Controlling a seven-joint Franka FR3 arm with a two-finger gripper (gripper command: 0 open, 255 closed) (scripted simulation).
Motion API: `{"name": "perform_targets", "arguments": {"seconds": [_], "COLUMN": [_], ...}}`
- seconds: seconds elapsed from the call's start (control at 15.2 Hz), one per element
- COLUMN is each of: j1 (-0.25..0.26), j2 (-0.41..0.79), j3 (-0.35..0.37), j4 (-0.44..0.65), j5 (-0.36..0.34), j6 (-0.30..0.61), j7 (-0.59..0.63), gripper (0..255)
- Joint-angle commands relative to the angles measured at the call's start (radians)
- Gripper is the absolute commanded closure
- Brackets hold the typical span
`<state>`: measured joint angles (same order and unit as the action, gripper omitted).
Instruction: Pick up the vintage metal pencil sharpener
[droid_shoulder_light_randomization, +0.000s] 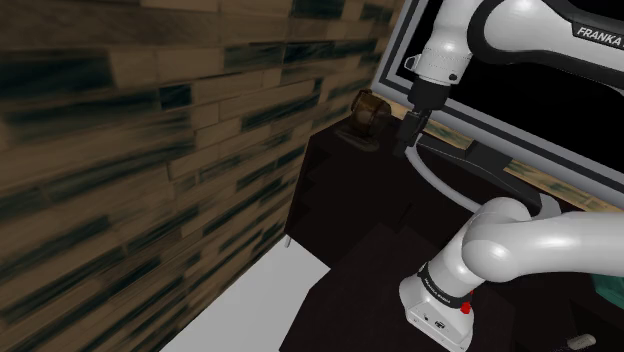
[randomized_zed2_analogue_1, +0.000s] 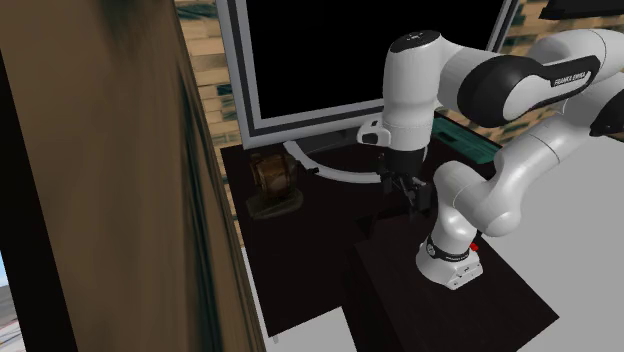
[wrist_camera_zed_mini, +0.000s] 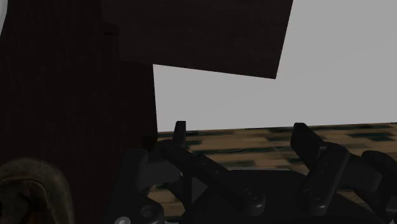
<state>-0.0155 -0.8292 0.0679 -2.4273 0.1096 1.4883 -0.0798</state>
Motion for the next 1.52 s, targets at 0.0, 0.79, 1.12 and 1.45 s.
{"name": "perform_targets", "arguments": {"seconds": [0.0, 0.79, 1.12, 1.45], "j1": [0.0, -0.116, -0.151, -0.181], "j2": [0.0, 0.281, 0.417, 0.561], "j3": [0.0, -0.188, -0.262, -0.334], "j4": [0.0, 0.134, 0.229, 0.347], "j5": [0.0, -0.116, -0.129, -0.117], "j6": [0.0, 0.175, 0.229, 0.267], "j7": [0.0, -0.132, -0.186, -0.244], "gripper": [0, 0, 0, 0]}}
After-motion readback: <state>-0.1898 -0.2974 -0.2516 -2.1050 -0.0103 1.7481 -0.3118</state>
